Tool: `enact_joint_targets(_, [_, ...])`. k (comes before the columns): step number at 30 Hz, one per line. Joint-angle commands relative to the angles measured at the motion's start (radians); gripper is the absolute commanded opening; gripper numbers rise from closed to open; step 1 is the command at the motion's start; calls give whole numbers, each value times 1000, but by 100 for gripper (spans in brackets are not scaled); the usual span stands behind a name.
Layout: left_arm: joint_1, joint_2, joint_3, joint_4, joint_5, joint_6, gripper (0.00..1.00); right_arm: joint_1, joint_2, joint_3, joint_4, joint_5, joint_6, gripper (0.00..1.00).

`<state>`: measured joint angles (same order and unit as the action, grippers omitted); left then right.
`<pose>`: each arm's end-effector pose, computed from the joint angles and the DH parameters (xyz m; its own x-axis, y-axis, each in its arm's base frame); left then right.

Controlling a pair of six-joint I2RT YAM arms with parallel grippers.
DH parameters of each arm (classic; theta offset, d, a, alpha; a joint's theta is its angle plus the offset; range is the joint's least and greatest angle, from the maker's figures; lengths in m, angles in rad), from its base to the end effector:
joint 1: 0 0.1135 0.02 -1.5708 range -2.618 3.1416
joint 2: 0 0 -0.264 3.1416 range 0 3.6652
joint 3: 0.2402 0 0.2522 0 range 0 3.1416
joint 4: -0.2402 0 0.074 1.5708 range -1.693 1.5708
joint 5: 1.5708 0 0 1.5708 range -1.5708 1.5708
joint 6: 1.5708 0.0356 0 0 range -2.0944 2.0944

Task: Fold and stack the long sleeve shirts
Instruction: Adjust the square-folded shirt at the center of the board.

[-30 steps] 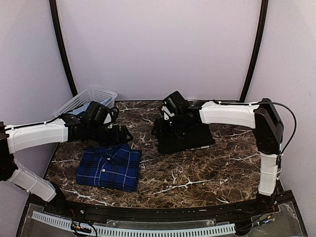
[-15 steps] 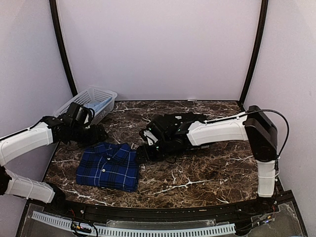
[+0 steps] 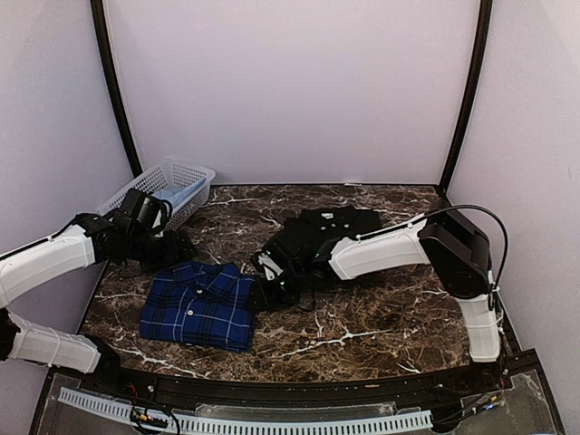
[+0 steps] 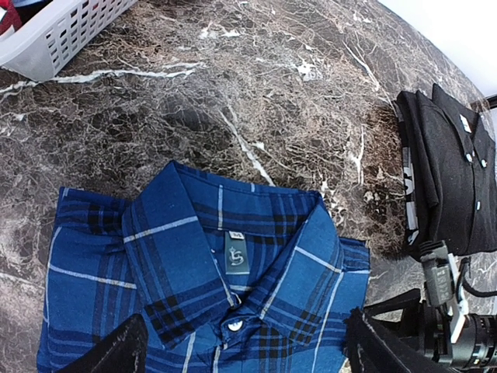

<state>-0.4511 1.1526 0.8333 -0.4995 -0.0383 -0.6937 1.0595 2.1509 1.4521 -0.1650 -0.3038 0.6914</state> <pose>0.2157 -0.1030 0.2548 -0.7689 -0.3375 -0.5431 -0.1034 0.9038 -0.4153 0.2163 0.4072 0.1406 -0.8778 -0.3211 -0.3554 -0.4771 0.6519 0.5894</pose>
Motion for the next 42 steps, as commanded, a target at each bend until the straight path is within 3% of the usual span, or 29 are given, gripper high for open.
enact_joint_targets(1, [8,-37,-7,-26,-9,-11,87,10,53,36,22,-38,-7,46])
enact_joint_targets(10, [8,-45,-15,-26,-16,-24,87,-41,66,92,-37,-10,-58,4])
enact_joint_targets(16, [8,-39,-34,-18,-2,-25,87,-152,78,128,-82,2,-132,0])
enact_joint_targets(20, [9,-26,-45,-17,-1,-32,87,-185,131,215,-131,-8,-169,9])
enact_joint_targets(23, [11,-21,-55,-23,-9,-41,88,-183,158,264,-157,-24,-181,24])
enact_joint_targets(30, [54,-16,-139,-40,0,-99,88,-176,124,211,-151,9,-174,47])
enact_joint_targets(35, [66,-61,-234,-36,18,-154,88,-176,110,170,-148,32,-176,56])
enact_joint_targets(42, [66,-120,-333,30,82,-222,87,-173,111,182,-175,95,-189,57])
